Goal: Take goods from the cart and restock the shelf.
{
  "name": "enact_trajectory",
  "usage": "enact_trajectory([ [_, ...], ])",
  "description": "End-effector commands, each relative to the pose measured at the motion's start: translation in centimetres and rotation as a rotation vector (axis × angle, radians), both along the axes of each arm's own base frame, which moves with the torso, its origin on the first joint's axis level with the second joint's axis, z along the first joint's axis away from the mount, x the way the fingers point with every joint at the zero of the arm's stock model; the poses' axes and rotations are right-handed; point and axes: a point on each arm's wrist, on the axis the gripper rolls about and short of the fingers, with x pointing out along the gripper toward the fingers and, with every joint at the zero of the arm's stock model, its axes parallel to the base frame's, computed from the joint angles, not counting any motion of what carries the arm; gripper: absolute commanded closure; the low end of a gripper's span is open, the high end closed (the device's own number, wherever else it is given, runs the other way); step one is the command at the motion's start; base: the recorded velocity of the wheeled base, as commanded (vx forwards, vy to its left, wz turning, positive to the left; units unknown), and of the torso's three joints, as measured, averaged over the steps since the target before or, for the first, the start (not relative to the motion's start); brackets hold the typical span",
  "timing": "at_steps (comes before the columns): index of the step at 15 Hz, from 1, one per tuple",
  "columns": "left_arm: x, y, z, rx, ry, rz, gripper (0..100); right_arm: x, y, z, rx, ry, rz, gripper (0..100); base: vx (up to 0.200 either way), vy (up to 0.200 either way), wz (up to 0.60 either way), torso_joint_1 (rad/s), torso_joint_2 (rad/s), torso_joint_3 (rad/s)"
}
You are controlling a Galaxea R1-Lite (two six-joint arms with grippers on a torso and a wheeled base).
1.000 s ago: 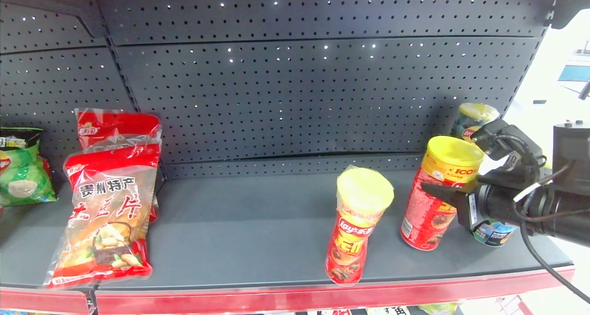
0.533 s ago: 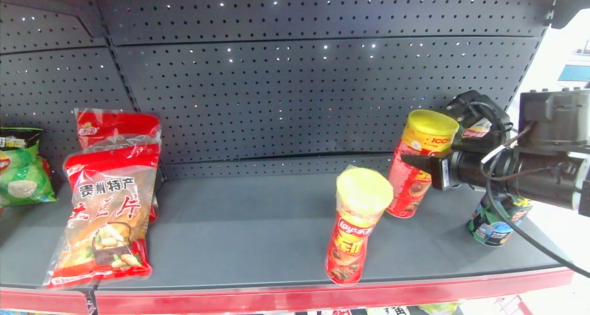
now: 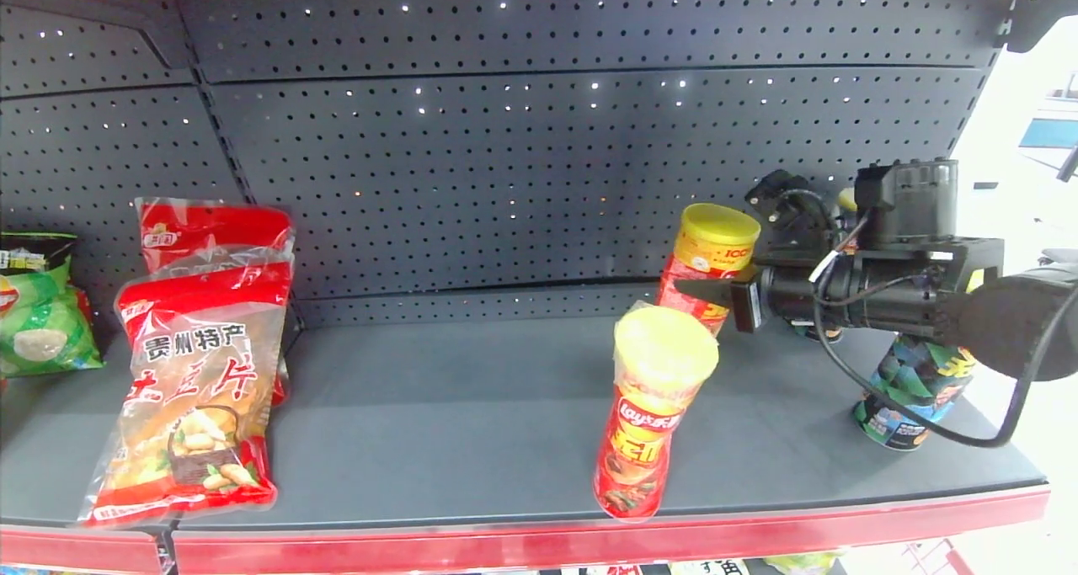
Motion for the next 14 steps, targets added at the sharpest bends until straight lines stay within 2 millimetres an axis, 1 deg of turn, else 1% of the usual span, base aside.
enact_trajectory([
  [1,0.0,0.0,0.0,0.000,-0.001,0.001,0,2.7,0.1,-1.8,-0.016,0.027,0.007,100,0.000,0.000,0.00,0.000,0.00,0.000],
  [3,0.0,0.0,0.0,0.000,-0.001,0.001,0,4.0,0.2,-2.1,-0.016,0.023,-0.002,100,0.000,0.000,0.00,0.000,0.00,0.000],
  [5,0.0,0.0,0.0,0.000,-0.001,0.001,0,5.1,0.3,-1.8,-0.015,0.005,-0.015,100,0.000,0.000,0.00,0.000,0.00,0.000],
  [6,0.0,0.0,0.0,0.000,-0.001,0.000,0,5.6,0.6,-1.2,-0.015,-0.024,-0.032,100,0.000,0.000,0.00,0.000,0.00,0.000],
  [7,0.0,0.0,0.0,0.000,-0.001,0.001,0,5.6,0.7,-0.9,-0.014,-0.033,-0.034,100,0.000,0.000,0.00,0.000,0.00,0.000],
  [8,0.0,0.0,0.0,0.000,-0.001,0.001,0,5.5,1.5,-0.6,-0.012,-0.043,-0.018,100,0.000,0.000,0.00,0.000,0.00,0.000],
  [10,0.0,0.0,0.0,0.000,-0.001,0.000,0,5.2,2.1,-0.6,-0.018,-0.026,-0.002,100,0.000,0.000,0.00,0.000,0.00,0.000],
  [11,0.0,0.0,0.0,0.000,-0.001,0.001,0,4.8,3.3,-0.2,-0.015,-0.020,0.031,100,0.000,0.000,0.00,0.000,0.00,0.000],
  [12,0.0,0.0,0.0,0.000,-0.001,0.001,0,4.6,3.8,-0.1,-0.011,-0.020,0.054,100,0.000,0.000,0.00,0.000,0.00,0.000],
  [13,0.0,0.0,0.0,0.000,-0.001,0.001,0,4.6,3.8,-0.1,-0.011,-0.020,0.054,100,0.000,0.000,0.00,0.000,0.00,0.000],
  [14,0.0,0.0,0.0,0.000,-0.001,0.001,0,4.4,4.2,-0.1,0.014,-0.006,0.126,100,0.000,0.000,0.00,0.000,0.00,0.000],
])
